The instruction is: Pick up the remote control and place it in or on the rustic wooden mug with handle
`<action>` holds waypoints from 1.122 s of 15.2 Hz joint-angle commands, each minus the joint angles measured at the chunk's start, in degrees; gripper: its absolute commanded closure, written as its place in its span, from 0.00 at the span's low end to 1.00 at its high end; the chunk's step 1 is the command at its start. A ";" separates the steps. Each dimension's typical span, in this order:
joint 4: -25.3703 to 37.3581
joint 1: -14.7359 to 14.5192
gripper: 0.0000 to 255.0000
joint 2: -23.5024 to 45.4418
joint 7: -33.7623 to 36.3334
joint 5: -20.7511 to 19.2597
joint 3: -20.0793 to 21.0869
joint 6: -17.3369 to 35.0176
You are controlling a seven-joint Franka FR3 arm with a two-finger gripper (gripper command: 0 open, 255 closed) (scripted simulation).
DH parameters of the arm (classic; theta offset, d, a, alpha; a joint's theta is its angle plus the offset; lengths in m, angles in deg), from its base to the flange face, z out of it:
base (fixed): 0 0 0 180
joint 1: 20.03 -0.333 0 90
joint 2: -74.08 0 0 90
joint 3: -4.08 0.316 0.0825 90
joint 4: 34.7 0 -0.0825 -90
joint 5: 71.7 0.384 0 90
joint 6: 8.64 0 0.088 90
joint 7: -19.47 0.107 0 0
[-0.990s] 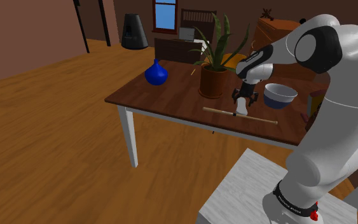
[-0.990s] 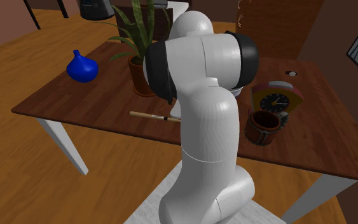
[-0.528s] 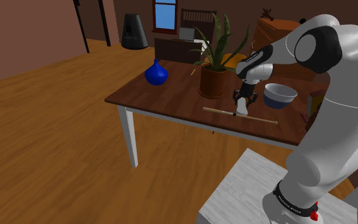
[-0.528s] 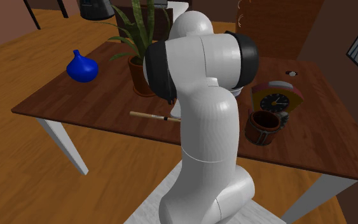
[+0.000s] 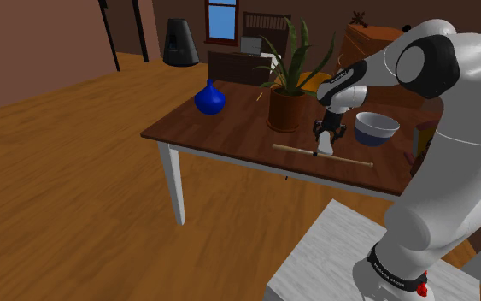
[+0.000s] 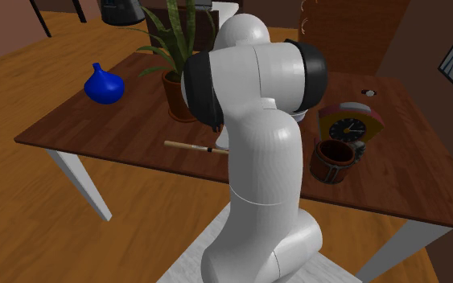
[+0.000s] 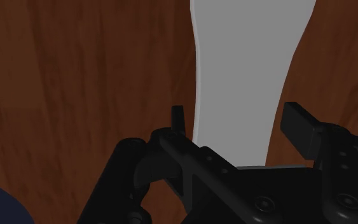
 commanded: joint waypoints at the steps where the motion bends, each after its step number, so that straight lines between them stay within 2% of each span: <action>1: 0.25 -0.06 1.00 -0.46 0.17 -0.25 -0.06 -0.68; 17: 6.08 -0.55 1.00 -6.38 2.32 -3.17 -0.52 -12.00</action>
